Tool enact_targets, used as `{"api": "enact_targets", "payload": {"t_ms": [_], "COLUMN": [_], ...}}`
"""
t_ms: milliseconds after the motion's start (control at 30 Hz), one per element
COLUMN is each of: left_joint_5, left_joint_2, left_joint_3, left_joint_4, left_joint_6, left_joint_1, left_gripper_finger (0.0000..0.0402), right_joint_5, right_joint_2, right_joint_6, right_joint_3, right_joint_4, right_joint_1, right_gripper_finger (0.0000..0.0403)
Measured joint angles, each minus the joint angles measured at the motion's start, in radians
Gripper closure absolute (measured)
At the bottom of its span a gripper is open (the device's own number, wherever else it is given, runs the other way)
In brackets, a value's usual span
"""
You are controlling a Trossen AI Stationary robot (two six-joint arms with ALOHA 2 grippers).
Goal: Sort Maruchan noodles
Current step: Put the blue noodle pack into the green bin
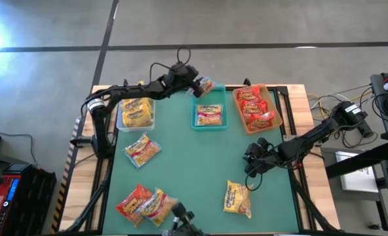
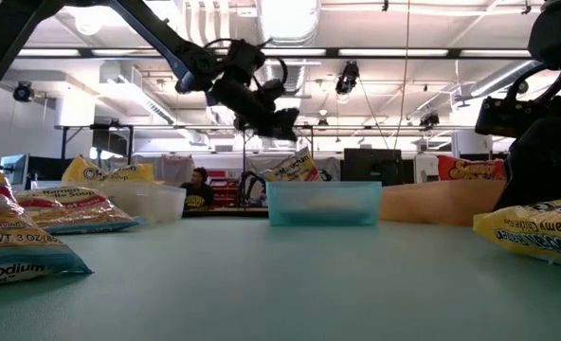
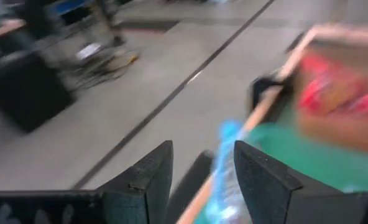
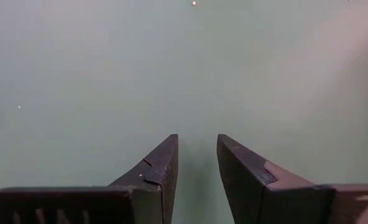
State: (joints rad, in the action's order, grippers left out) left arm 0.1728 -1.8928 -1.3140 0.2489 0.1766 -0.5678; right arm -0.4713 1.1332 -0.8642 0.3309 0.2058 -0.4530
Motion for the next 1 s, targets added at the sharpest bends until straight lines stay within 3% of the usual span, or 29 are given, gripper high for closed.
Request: {"api": "enact_targets", "payload": {"t_ms": [200,367,633,900,1000], "left_joint_5": [-0.299,-0.405,-0.416,-0.396,-0.304], "left_joint_2": [0.051,0.057,0.092,0.203,0.232], "left_joint_3": [0.0,0.0,0.002,0.002,0.012], "left_joint_4": [-0.003,-0.057,-0.256,-0.827,-1.009], "left_joint_6": [-0.167,-0.305,-0.33,-0.439,-0.523], "left_joint_1": [0.021,0.108,0.337,0.502,0.576], "left_gripper_finger": [0.0249,0.0249,0.0249,0.0249,0.0249], "right_joint_5": [0.002,0.001,0.0,-0.083,-0.087], "right_joint_2": [0.0,0.0,0.0,0.0,0.0], "right_joint_6": [-0.015,-0.014,-0.014,-0.001,-0.001], "right_joint_3": [0.0,0.0,0.0,0.0,0.0], "right_joint_4": [0.001,-0.002,-0.004,-0.017,-0.039], "right_joint_1": [0.0,0.0,0.002,0.002,0.002], "right_gripper_finger": [0.0306,0.0312,0.0314,0.0314,0.0314]}}
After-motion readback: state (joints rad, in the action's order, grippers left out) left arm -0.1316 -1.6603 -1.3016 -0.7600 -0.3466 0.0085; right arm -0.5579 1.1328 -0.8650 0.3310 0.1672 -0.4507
